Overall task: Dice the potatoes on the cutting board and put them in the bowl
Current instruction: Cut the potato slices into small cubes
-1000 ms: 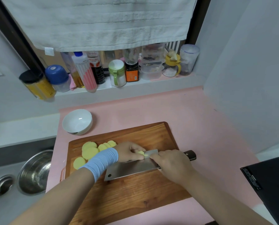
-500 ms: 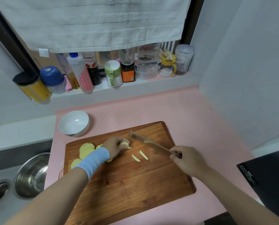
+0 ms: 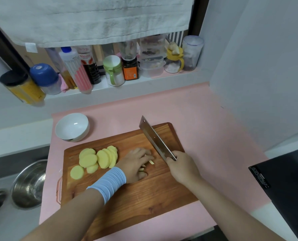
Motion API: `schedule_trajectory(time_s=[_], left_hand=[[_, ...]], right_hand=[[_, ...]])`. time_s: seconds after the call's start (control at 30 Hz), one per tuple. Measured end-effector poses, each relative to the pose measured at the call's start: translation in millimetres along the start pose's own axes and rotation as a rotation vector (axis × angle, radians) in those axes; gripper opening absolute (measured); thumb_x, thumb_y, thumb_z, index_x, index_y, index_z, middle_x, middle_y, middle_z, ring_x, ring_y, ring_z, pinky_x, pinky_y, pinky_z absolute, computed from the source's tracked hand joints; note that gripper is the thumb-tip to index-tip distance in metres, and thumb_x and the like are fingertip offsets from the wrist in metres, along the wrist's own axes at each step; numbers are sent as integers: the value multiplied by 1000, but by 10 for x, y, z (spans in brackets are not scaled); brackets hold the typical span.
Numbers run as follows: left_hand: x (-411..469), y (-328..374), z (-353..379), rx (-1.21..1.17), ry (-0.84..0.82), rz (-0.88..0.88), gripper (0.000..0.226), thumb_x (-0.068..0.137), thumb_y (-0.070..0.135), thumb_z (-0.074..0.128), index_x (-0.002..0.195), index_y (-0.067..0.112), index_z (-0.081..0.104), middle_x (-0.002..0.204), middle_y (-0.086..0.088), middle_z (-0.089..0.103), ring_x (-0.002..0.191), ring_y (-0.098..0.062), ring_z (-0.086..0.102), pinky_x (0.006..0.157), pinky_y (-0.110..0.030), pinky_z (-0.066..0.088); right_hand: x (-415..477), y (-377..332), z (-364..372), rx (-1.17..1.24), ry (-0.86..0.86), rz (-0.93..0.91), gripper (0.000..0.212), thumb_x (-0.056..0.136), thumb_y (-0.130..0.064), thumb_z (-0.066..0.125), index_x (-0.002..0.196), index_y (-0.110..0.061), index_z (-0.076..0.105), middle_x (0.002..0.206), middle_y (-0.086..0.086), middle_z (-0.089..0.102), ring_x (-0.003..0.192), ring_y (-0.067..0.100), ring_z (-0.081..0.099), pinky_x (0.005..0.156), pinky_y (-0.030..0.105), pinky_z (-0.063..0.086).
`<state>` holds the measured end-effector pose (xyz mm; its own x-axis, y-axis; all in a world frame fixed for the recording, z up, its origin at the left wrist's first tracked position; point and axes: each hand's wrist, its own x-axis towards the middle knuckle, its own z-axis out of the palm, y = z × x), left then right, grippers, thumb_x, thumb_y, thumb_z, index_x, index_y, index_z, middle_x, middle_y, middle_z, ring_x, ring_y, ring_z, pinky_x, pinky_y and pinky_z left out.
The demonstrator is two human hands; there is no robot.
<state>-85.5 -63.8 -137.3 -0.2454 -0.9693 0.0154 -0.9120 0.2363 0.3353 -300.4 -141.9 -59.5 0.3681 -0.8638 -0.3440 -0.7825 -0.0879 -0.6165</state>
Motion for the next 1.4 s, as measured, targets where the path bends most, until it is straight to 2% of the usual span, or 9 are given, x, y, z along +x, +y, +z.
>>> schedule_trajectory(time_s=[0.1, 0.27, 0.4, 0.5, 0.67, 0.83, 0.93, 1.2, 1.4], left_hand=[[79, 0, 54, -18, -120, -1, 61, 90, 42, 65, 145, 20, 50, 149, 2, 42, 138, -18, 36, 115, -31, 31], [-125, 0, 128, 68, 98, -114, 46, 85, 49, 63, 118, 18, 68, 97, 1, 57, 87, -19, 56, 72, -39, 57], [-394, 87, 141, -56, 151, -314, 75, 82, 64, 59, 142, 18, 52, 118, 3, 53, 107, -15, 52, 94, -28, 49], [-539, 111, 150, -139, 163, -484, 78, 84, 47, 71, 150, 16, 40, 134, 1, 47, 124, -17, 45, 106, -25, 38], [-498, 219, 188, -302, 241, -613, 43, 87, 16, 73, 129, 14, 62, 100, 2, 64, 94, -13, 58, 94, -36, 49], [-415, 298, 224, -272, 294, -598, 53, 82, 26, 79, 130, 17, 59, 113, 0, 57, 104, -14, 55, 96, -22, 44], [-401, 250, 229, -188, 267, -530, 62, 82, 30, 77, 138, 17, 54, 124, 0, 54, 115, -18, 49, 102, -28, 42], [-488, 437, 350, -309, 334, -599, 62, 79, 35, 80, 135, 19, 56, 113, 2, 57, 110, -16, 48, 98, -25, 40], [-626, 183, 298, -354, 242, -346, 62, 73, 27, 84, 129, 19, 59, 120, 7, 56, 113, -10, 47, 104, -33, 40]], right_hand=[[-35, 11, 33, -18, 0, 15, 25, 96, -30, 53, 71, -26, 57, 71, -7, 63, 70, 16, 62, 60, 31, 45], [-69, 12, 94, -54, -21, 40, 25, 98, -33, 49, 78, -22, 59, 75, -5, 65, 73, 18, 63, 64, 34, 50], [-138, 8, 194, -103, -64, 45, 25, 100, -39, 46, 87, -25, 62, 79, -7, 66, 76, 16, 63, 59, 30, 45], [-209, 9, 245, -170, -51, 38, 27, 102, -41, 44, 85, -26, 59, 77, -8, 64, 71, 13, 58, 51, 27, 35], [-296, -33, 328, -135, -52, 62, 28, 102, -43, 43, 86, -26, 58, 82, -9, 65, 77, 17, 61, 53, 28, 37], [-369, -94, 422, -105, -61, 46, 28, 103, -45, 43, 102, -27, 65, 91, -11, 66, 81, 14, 59, 55, 25, 37], [-390, -141, 478, -84, -67, 32, 28, 103, -45, 44, 101, -27, 65, 92, -10, 67, 84, 15, 61, 64, 29, 45], [-388, -104, 440, -118, -101, 7, 29, 102, -49, 46, 101, -29, 67, 93, -11, 68, 90, 16, 64, 78, 35, 55], [-436, -14, 403, -144, -104, -13, 30, 102, -46, 45, 109, -28, 69, 95, -13, 70, 88, 14, 65, 77, 34, 56]])
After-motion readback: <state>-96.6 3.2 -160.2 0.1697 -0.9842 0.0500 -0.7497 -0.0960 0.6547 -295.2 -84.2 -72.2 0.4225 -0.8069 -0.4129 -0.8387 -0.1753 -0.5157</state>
